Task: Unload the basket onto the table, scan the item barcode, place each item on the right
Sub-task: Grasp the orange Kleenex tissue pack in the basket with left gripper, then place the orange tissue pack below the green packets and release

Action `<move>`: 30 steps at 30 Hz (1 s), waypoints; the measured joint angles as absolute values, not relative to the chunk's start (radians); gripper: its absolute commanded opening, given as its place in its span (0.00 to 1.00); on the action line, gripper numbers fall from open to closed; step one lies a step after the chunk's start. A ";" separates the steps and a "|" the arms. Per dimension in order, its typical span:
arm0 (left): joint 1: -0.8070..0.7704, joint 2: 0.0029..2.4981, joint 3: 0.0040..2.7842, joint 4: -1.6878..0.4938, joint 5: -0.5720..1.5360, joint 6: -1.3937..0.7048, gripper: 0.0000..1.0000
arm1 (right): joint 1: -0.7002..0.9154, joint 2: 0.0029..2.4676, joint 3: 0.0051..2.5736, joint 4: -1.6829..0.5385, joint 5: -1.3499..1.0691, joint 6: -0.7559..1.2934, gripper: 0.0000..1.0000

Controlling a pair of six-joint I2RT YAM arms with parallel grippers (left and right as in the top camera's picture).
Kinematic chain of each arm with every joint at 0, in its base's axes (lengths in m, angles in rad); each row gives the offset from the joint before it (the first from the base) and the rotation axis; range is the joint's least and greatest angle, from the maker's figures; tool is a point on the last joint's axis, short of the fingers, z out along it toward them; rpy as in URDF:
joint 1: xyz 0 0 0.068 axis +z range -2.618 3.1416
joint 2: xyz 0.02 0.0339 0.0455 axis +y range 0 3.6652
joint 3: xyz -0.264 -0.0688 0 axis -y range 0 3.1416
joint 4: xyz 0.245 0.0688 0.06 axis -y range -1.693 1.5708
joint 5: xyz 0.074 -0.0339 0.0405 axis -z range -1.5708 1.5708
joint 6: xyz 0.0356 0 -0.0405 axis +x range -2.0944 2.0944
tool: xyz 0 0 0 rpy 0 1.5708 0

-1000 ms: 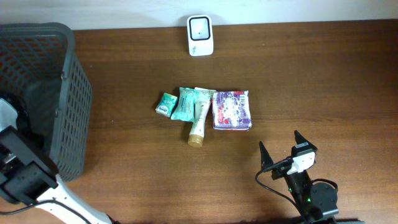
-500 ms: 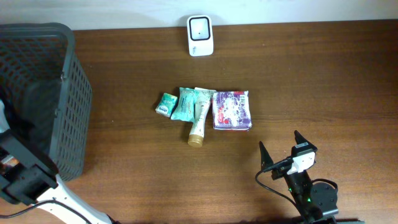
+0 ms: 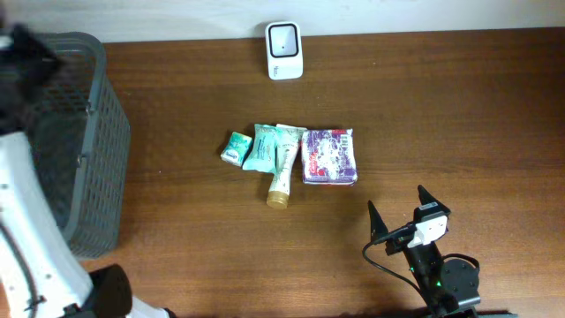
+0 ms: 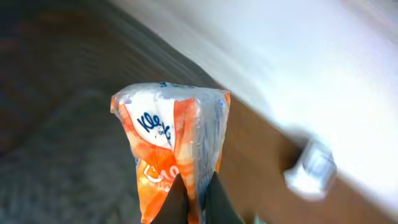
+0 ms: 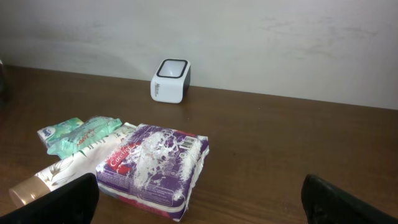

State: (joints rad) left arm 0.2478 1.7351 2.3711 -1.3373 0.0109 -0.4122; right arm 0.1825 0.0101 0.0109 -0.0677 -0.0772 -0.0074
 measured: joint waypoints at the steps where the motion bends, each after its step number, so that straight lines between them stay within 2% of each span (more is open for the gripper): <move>1: 0.192 1.736 2.370 -1.351 0.034 -0.371 0.00 | 0.183 0.010 0.011 -0.068 -0.078 -0.007 0.99; 6: -0.079 1.789 2.264 -1.451 0.087 -0.209 0.00 | 0.183 0.010 0.011 -0.068 -0.077 -0.007 0.99; 9: -0.160 1.853 2.181 -1.513 0.090 -0.212 0.00 | 0.183 0.010 0.011 -0.068 -0.077 -0.007 0.99; 14: -0.238 1.893 1.943 -1.493 0.037 -0.481 0.00 | 0.183 0.010 0.011 -0.068 -0.077 -0.007 0.99; 17: -0.276 1.901 1.718 -1.359 0.023 -0.681 0.00 | 0.183 0.010 0.011 -0.068 -0.078 -0.007 0.99; 22: -0.383 1.906 1.513 -1.092 0.018 -0.770 0.00 | 0.183 0.010 0.011 -0.068 -0.078 -0.007 0.99; 24: -0.413 1.906 1.478 -1.064 0.017 -0.800 0.00 | 0.183 0.010 0.011 -0.068 -0.077 -0.007 0.99; 25: -0.420 1.906 1.468 -1.064 0.010 -0.835 0.04 | 0.183 0.010 0.011 -0.068 -0.078 -0.007 0.99; 26: -0.425 1.906 1.460 -1.064 0.003 -0.861 0.31 | 0.183 0.010 0.011 -0.068 -0.077 -0.007 0.99; 27: -0.427 1.906 1.455 -1.064 -0.001 -0.889 0.49 | 0.183 0.010 0.011 -0.068 -0.077 -0.007 0.99; 29: -0.431 1.906 1.452 -1.056 -0.011 -0.922 0.59 | 0.183 0.010 0.011 -0.068 -0.077 -0.007 0.99; 30: -0.432 1.906 1.451 -1.053 -0.012 -0.934 0.71 | 0.183 0.010 0.011 -0.068 -0.077 -0.007 0.99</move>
